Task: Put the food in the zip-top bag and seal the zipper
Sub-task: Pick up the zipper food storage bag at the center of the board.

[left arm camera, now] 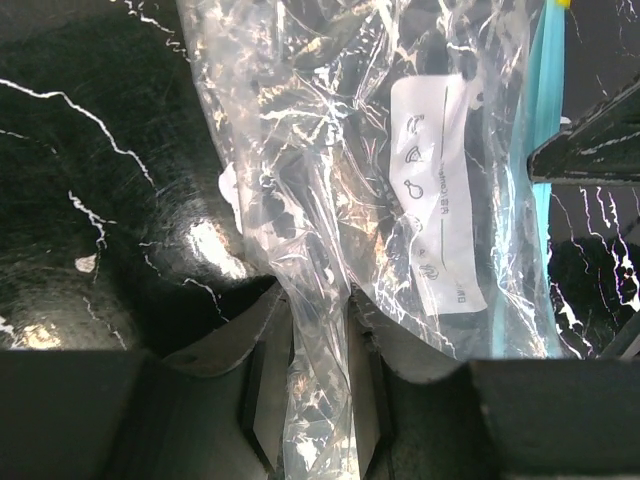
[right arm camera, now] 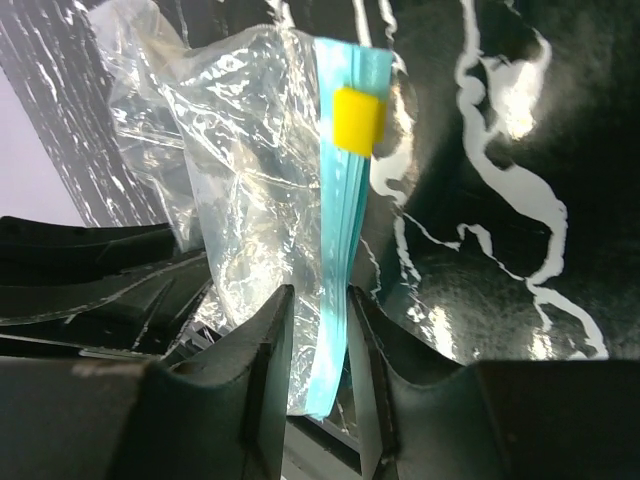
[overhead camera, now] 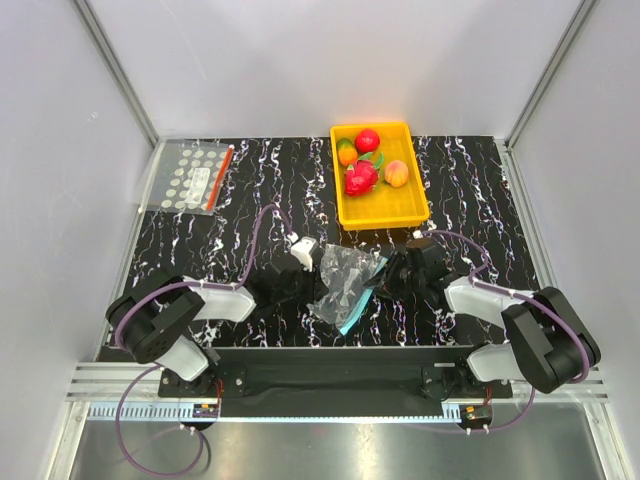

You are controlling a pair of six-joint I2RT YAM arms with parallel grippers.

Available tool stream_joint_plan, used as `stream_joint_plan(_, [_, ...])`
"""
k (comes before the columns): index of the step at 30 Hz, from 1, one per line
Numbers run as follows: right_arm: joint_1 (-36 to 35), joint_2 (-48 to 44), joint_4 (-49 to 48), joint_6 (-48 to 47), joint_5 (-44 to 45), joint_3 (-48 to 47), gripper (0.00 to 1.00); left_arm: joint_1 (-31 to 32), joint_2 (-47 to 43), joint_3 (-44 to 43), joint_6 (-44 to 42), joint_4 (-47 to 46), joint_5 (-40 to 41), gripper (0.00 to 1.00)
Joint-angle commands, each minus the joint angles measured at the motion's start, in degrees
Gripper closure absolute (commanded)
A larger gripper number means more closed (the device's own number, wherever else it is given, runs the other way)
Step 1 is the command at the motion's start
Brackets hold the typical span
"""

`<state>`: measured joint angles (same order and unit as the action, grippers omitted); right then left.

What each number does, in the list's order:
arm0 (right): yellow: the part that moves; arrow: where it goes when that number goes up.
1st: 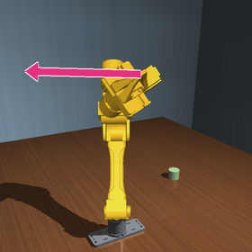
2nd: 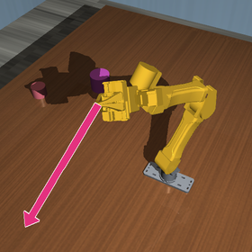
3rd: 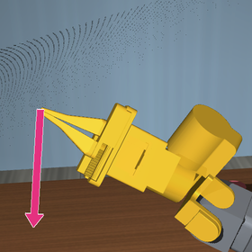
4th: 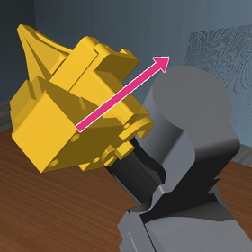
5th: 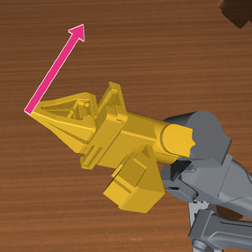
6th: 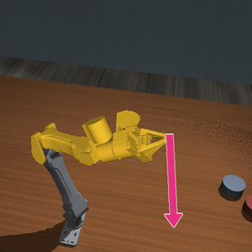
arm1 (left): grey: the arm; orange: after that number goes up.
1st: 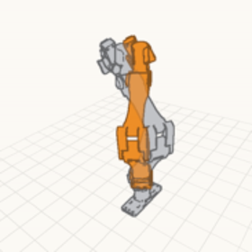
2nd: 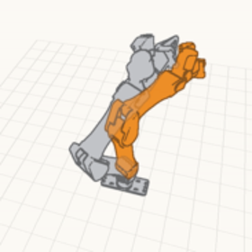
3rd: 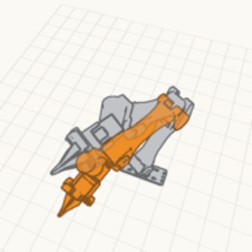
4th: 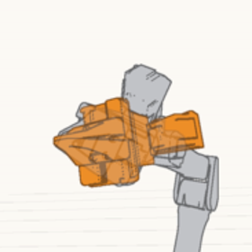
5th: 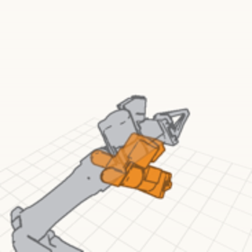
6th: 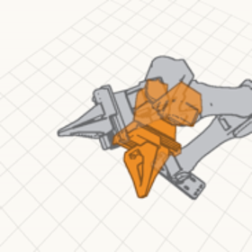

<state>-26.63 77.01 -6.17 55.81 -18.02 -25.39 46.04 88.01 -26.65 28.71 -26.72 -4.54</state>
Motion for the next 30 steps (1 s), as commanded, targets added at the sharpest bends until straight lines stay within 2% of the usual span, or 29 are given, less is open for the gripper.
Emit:
stream_joint_plan(1, [-0.4, -0.9, 0.0, -1.8, 0.8, -2.9, 0.65, 0.5, 1.3, -0.6, -1.5, 0.9, 0.6, 0.68])
stream_joint_plan(14, [-0.5, -6.4, 8.5, -4.2, 4.8, -3.6, 0.6, 0.5, 1.6, -2.0, -2.7, 3.0, 2.0, 0.68])
stream_joint_plan(23, [-0.5, -5.2, 6.6, -4.2, 3.0, -3.5, 0.61, 1.6, 1.5, -2.6, -2.9, 3.9, 2.7, 0.69])
stream_joint_plan(30, [-0.7, -5.9, -1.8, -2.4, 1.1, -1.3, 0.64, 2.5, 2.3, -3.1, -2.7, 3.9, 3.0, 0.69])
